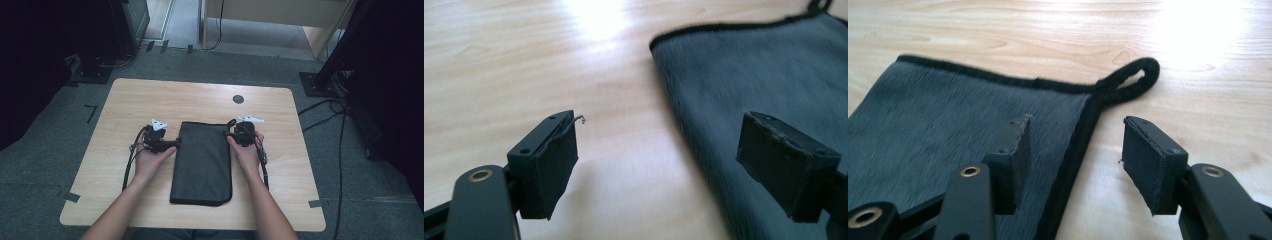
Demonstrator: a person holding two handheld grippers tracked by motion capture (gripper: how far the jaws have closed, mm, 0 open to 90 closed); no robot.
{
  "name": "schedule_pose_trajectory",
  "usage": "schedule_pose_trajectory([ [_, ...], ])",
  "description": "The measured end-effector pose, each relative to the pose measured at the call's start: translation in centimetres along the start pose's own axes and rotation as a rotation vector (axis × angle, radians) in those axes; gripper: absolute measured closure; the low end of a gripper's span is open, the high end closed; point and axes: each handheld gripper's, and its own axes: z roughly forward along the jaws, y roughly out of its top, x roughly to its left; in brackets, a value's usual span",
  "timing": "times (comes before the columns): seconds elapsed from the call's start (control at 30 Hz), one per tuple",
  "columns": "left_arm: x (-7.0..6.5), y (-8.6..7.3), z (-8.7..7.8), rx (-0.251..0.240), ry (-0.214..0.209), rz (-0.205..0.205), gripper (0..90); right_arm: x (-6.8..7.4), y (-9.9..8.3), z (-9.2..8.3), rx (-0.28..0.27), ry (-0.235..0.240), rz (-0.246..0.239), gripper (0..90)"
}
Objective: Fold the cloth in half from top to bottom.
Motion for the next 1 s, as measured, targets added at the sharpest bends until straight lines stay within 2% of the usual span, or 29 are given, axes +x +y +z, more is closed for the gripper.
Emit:
schedule_pose_trajectory([
  [0.1, 0.1, 1.2, 1.5, 0.015, -0.001, -0.033, 21.9, 0.0, 0.1, 0.7, 0.019, 0.01, -0.007, 46.4],
  [0.17, -0.1, 2.0, 3.1, 0.04, -0.004, -0.053, 25.3, 0.6, -0.1, 1.5, 0.034, 0.029, -0.054, 46.0],
  [0.2, -0.1, 2.0, 3.1, 0.04, -0.004, -0.053, 28.8, 0.6, -0.1, 1.5, 0.034, 0.029, -0.054, 46.0],
  [0.3, -0.5, 2.5, 4.5, 0.073, -0.005, -0.052, 33.2, 1.1, -0.3, 1.6, 0.032, 0.006, -0.081, 48.6],
  [0.37, -0.7, 2.6, 4.9, 0.062, 0.026, -0.038, 41.9, 1.5, -0.5, 1.5, 0.035, 0.007, -0.104, 56.0],
  [0.4, -0.6, 2.7, 5.0, 0.05, 0.022, -0.064, 50.3, 1.9, -0.6, 1.5, 0.045, -0.015, -0.158, 65.6],
  [0.43, -0.6, 2.7, 5.0, 0.05, 0.022, -0.064, 57.7, 1.9, -0.6, 1.5, 0.045, -0.015, -0.158, 65.6],
  [0.47, -0.8, 2.7, 5.0, 0.054, -0.002, -0.042, 65.0, 2.0, -0.6, 1.4, 0.061, 0.016, -0.149, 77.6],
  [0.5, -0.8, 2.7, 5.0, 0.054, -0.002, -0.042, 70.7, 2.0, -0.6, 1.4, 0.061, 0.016, -0.149, 77.6],
  [0.53, -1.3, 2.7, 5.0, 0.061, -0.005, 0.015, 77.3, 1.9, -0.5, 1.4, 0.07, 0.039, -0.129, 81.6],
  [0.57, -1.3, 2.8, 4.9, 0.06, -0.003, 0.031, 83.2, 1.7, -0.4, 1.4, 0.076, 0.047, -0.118, 82.6],
  [0.6, -1.3, 2.8, 4.9, 0.06, -0.003, 0.031, 87.0, 1.7, -0.4, 1.4, 0.076, 0.047, -0.118, 82.6],
  [0.63, -1.3, 3.0, 4.8, 0.053, -0.015, 0.019, 87.0, 1.6, -0.3, 1.4, 0.075, 0.048, -0.113, 83.0],
  [0.67, -1.1, 3.8, 4.4, 0.036, -0.03, 0.024, 88.5, 1.6, 0.0, 1.4, 0.056, 0.033, -0.117, 83.4],
  [0.7, -1.1, 3.8, 4.4, 0.036, -0.03, 0.024, 88.8, 1.6, 0.2, 1.3, 0.039, 0.03, -0.121, 83.4],
  [0.73, -1.0, 4.3, 4.1, 0.018, -0.041, 0.022, 88.8, 1.6, 0.2, 1.3, 0.039, 0.03, -0.121, 83.4],
  [0.77, -0.7, 5.5, 3.0, -0.021, -0.068, 0.034, 89.0, 1.8, 0.8, 0.8, -0.011, 0.019, -0.122, 83.4],
  [0.8, -0.7, 5.5, 3.0, -0.021, -0.068, 0.034, 89.0, 1.8, 0.8, 0.8, -0.011, 0.019, -0.122, 83.4],
  [0.83, -0.5, 6.2, 2.3, -0.053, -0.086, 0.032, 89.0, 1.8, 1.2, 0.4, -0.045, 0.024, -0.115, 83.3],
  [0.87, -0.2, 7.1, 0.7, -0.115, -0.134, 0.038, 89.0, 1.9, 2.1, -0.8, -0.116, 0.047, -0.112, 83.3],
  [0.9, -0.2, 7.1, 0.7, -0.115, -0.134, 0.038, 89.0, 1.9, 2.1, -0.8, -0.116, 0.047, -0.112, 83.3],
  [0.93, -0.1, 7.4, -1.0, -0.164, -0.173, 0.059, 89.0, 2.2, 2.7, -2.5, -0.18, 0.067, -0.122, 83.2],
  [0.97, -0.1, 7.4, -1.0, -0.164, -0.173, 0.059, 89.0, 2.2, 2.7, -2.5, -0.18, 0.067, -0.122, 83.2],
  [1.0, -0.2, 7.3, -1.8, -0.183, -0.187, 0.077, 89.0, 2.4, 2.8, -3.4, -0.2, 0.082, -0.125, 83.1],
])
